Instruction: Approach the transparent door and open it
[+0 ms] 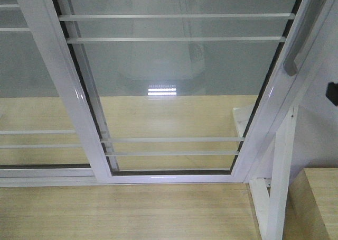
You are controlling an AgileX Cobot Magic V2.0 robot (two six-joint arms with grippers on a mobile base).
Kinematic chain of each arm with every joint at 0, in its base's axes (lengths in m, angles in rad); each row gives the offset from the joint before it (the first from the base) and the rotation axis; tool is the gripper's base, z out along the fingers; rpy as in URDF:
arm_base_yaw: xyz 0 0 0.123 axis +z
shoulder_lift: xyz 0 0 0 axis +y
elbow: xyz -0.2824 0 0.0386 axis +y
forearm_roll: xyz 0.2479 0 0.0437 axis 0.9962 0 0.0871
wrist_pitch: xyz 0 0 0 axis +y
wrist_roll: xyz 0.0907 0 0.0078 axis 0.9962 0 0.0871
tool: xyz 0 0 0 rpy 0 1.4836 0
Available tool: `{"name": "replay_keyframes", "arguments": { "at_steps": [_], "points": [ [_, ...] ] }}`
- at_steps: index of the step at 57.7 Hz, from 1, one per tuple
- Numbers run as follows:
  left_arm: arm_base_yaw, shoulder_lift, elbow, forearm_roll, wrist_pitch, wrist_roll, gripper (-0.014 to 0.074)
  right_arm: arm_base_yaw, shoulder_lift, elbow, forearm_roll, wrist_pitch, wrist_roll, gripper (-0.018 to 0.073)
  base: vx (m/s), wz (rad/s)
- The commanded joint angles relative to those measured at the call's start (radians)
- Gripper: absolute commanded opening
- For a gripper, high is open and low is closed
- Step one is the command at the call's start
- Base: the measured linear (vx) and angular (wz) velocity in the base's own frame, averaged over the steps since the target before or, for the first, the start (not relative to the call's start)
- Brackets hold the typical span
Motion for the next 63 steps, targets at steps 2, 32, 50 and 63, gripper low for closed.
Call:
{"name": "replay_keyframes", "arguments": {
  "at_steps": [2, 32, 50, 63],
  "points": [
    [0.0, 0.104, -0.108, -0.006, -0.068, -0.001, 0.0, -0.005, 0.082, -0.061, 0.033, -0.168, 0.004, 0.0, 0.0, 0.0],
    [-0.001, 0.219, -0.137, 0.136, -0.093, 0.003, 0.0134, -0.005, 0.159, -0.061, 0.036, -0.351, 0.1, 0.0137, 0.0, 0.0],
    [-0.001, 0.219, -0.137, 0.134, -0.108, 0.003, 0.0396, -0.005, 0.159, -0.061, 0.036, -0.351, 0.121, 0.0566, 0.0, 0.0],
    [-0.001, 0.219, -0.137, 0.133, -0.108, -0.003, 0.0536, -0.004, 0.159, -0.056, 0.036, -0.357, 0.149, 0.0715, 0.0, 0.0]
  ]
}}
